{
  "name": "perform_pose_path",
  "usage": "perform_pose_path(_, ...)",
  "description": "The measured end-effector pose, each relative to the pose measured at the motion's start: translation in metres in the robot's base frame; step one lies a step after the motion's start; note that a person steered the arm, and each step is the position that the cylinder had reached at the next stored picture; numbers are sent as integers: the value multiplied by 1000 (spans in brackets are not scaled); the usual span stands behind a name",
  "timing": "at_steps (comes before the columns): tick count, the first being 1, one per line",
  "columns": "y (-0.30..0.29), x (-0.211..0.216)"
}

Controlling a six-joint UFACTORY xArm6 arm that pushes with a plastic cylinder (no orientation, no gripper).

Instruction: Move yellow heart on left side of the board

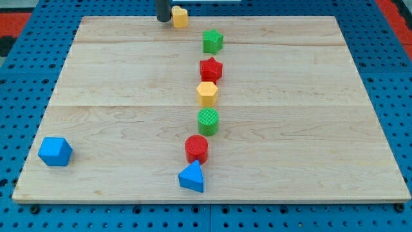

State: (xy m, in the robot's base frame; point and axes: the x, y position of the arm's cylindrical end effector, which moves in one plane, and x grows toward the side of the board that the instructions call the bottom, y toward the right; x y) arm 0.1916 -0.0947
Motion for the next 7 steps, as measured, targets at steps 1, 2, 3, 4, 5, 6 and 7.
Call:
perform_pose_path(1, 28, 3)
perform_pose_path(2, 77, 27)
perform_pose_path(3, 95, 32)
perform_pose_path(4, 167, 1)
perform_pose_path(5, 168, 0)
perform_pose_path(6, 148, 2)
perform_pose_path(7, 41, 2)
